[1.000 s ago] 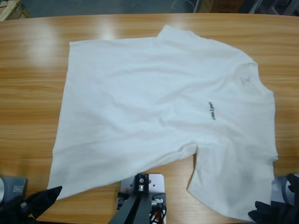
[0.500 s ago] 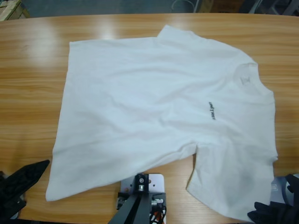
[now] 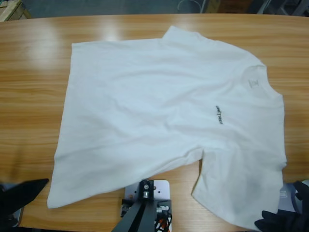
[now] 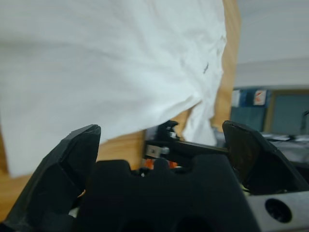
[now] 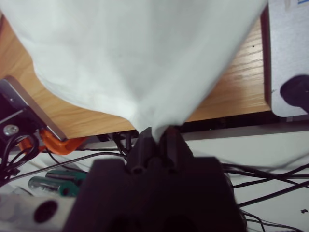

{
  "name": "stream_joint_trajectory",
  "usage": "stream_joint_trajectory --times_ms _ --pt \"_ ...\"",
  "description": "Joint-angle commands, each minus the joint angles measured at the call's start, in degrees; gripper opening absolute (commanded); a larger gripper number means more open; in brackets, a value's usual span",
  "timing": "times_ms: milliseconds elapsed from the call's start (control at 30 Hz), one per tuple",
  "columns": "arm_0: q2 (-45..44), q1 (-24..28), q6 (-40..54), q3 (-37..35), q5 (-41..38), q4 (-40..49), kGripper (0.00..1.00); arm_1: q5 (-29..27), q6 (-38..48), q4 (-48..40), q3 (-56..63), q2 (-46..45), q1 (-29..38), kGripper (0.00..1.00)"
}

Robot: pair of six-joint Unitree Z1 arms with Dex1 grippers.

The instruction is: Fold clothes

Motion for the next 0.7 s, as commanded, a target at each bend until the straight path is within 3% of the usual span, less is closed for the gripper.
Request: stream_joint_trajectory --times_ms 33,133,233,300,367,467,567,700 --pt "-4.2 6.9 9.1 -1.9 -3.9 0.8 0.991 -0.1 -0.9 -1.2 1.7 1.3 -0.2 0.000" --pt "-4.4 6.9 24.3 -2.9 -3.9 0.0 0.868 -0.1 -1.0 -1.5 1.7 1.7 -0.2 0.000" --pt "-11.4 6.9 31.8 -2.8 -10.2 -0.4 0.824 -0.1 -1.4 -2.6 1.9 2.4 -0.2 0.000" --pt "-13.9 7.1 38.9 -1.8 -12.3 -1.4 0.948 -0.1 -1.5 -3.3 2.1 2.5 -0.2 0.000" --pt "-11.1 7.2 45.5 1.2 -12.2 -5.4 0.941 -0.1 -1.6 -3.6 2.3 2.6 -0.2 0.000" --pt "-14.0 7.3 41.7 4.5 -8.3 -11.4 0.990 -0.2 -1.6 -3.8 2.3 2.5 -0.2 0.000" --pt "-8.5 11.8 38.7 5.0 -4.1 -20.9 0.985 -0.4 -1.6 -3.8 2.2 2.5 -0.2 0.000" --pt "0.6 21.3 38.5 -4.0 -9.8 -25.1 0.982 -0.4 -1.6 -3.8 2.2 2.6 -0.2 0.000"
